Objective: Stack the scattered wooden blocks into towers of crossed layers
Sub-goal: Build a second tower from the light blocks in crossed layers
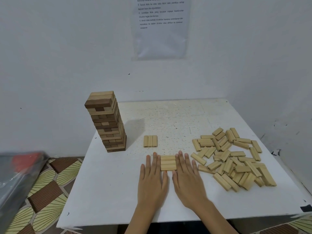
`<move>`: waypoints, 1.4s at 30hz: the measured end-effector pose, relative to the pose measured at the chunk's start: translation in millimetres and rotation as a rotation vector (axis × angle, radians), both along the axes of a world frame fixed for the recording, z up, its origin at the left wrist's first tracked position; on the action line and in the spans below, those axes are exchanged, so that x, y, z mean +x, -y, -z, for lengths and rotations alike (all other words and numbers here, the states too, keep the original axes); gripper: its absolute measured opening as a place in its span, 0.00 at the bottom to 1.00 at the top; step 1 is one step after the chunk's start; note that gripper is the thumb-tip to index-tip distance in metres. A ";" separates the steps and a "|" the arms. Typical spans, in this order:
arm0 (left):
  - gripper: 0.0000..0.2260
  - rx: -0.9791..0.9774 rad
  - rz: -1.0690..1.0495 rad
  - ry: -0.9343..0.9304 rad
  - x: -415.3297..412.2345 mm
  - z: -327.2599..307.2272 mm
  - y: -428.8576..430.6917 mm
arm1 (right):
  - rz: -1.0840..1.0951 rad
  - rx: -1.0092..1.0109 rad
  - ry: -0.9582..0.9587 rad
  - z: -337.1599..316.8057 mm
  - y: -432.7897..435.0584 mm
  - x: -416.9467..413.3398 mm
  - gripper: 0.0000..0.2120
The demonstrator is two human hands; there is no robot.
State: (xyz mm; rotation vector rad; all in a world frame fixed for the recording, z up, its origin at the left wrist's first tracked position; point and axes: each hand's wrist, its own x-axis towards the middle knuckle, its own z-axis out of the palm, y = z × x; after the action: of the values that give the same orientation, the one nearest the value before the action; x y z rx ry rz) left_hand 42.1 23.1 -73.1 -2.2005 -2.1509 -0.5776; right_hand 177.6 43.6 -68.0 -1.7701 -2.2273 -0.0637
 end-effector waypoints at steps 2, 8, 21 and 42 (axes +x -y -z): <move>0.25 -0.013 -0.008 -0.005 0.9 -0.6 -0.2 | 0.001 -0.004 0.006 0.3 -0.2 -0.5 0.31; 0.26 -0.007 -0.029 -0.011 2.9 0.4 1.0 | 0.007 -0.025 0.001 -1.1 2.3 -0.8 0.31; 0.26 0.023 -0.042 -0.047 4.1 -0.5 1.3 | -0.006 -0.060 -0.015 -4.3 3.5 -0.4 0.31; 0.27 -0.006 -0.058 -0.013 2.9 -0.7 5.0 | -0.339 -0.174 -0.509 -37.6 -21.7 19.7 0.19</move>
State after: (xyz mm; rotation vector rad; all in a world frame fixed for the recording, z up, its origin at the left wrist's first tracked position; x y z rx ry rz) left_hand 45.0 18.1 -72.4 -2.1308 -2.2041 -0.5533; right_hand 197.3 65.3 -30.4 -1.2673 -2.1475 0.5986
